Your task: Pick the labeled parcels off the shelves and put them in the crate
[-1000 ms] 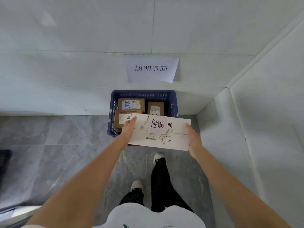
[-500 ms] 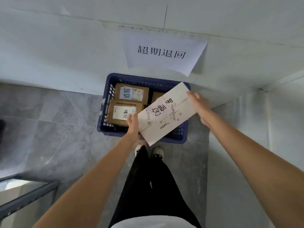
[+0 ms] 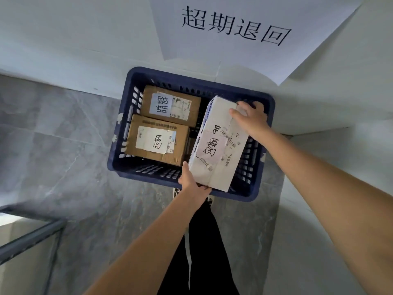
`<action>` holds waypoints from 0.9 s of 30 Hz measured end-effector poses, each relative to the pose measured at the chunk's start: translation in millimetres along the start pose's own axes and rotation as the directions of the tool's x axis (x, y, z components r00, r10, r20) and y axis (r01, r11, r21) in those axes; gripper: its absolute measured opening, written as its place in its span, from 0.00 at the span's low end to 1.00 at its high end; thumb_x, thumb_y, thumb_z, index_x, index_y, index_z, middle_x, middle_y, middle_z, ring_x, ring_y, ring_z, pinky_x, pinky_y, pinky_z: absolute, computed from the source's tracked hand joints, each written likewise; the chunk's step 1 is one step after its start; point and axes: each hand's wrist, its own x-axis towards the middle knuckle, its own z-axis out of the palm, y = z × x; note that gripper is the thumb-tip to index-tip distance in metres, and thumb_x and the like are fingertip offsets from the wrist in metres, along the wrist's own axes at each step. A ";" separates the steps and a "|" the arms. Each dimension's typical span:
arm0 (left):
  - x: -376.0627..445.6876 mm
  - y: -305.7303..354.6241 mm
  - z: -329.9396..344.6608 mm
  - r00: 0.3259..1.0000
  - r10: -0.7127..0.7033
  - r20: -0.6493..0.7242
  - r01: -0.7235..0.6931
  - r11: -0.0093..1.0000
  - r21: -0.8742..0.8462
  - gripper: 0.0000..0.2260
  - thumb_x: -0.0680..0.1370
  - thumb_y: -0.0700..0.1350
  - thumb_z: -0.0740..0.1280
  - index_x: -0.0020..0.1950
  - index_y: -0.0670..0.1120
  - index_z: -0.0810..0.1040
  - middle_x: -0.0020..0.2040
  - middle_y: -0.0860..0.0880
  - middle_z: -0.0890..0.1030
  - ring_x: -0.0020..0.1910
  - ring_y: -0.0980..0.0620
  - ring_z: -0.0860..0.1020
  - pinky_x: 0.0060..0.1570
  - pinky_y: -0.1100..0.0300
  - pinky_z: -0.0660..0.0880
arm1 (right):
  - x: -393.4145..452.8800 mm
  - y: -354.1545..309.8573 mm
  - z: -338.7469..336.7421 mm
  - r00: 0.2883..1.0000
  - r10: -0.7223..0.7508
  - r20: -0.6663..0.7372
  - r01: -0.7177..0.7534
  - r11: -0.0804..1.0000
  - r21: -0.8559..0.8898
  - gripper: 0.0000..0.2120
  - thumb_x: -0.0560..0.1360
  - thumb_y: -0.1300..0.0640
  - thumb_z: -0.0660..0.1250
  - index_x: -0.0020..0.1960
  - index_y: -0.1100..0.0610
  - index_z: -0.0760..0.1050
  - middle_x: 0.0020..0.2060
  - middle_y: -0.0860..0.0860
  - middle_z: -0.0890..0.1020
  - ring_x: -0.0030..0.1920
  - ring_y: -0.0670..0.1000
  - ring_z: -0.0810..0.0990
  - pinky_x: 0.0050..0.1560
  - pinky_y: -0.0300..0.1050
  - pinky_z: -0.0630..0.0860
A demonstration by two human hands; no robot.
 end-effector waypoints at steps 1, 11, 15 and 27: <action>3.4 0.7 0.8 1.000 -0.005 -0.006 0.005 1.000 0.003 0.30 0.71 0.65 0.66 0.69 0.53 0.68 0.61 0.42 0.77 0.55 0.38 0.78 0.37 0.45 0.79 | 8.1 0.3 6.4 0.999 0.026 0.021 -0.027 0.999 0.024 0.28 0.79 0.38 0.59 0.76 0.46 0.62 0.78 0.55 0.50 0.76 0.59 0.59 0.74 0.50 0.60; 50.7 10.1 20.4 0.996 -0.052 0.074 0.056 0.997 -0.058 0.17 0.75 0.46 0.61 0.63 0.43 0.73 0.54 0.41 0.77 0.60 0.39 0.75 0.66 0.42 0.69 | 82.0 10.2 44.7 0.996 0.070 0.047 -0.075 0.991 0.111 0.25 0.83 0.48 0.56 0.78 0.51 0.59 0.76 0.56 0.53 0.73 0.56 0.64 0.67 0.42 0.63; 63.5 19.4 20.9 0.994 -0.059 0.090 0.063 0.997 -0.044 0.14 0.76 0.44 0.60 0.59 0.41 0.74 0.54 0.39 0.77 0.55 0.38 0.76 0.64 0.41 0.69 | 91.3 13.3 60.8 0.998 0.059 -0.010 -0.057 0.991 0.122 0.28 0.82 0.48 0.59 0.78 0.57 0.57 0.76 0.56 0.54 0.72 0.56 0.65 0.67 0.43 0.64; 59.5 35.8 35.1 0.995 -0.066 0.070 0.067 0.998 -0.012 0.09 0.73 0.42 0.61 0.52 0.43 0.73 0.54 0.41 0.78 0.58 0.39 0.77 0.60 0.38 0.72 | 86.4 7.8 70.2 0.970 0.021 -0.243 0.040 0.969 0.245 0.29 0.76 0.57 0.70 0.71 0.64 0.59 0.69 0.59 0.63 0.60 0.51 0.69 0.51 0.25 0.58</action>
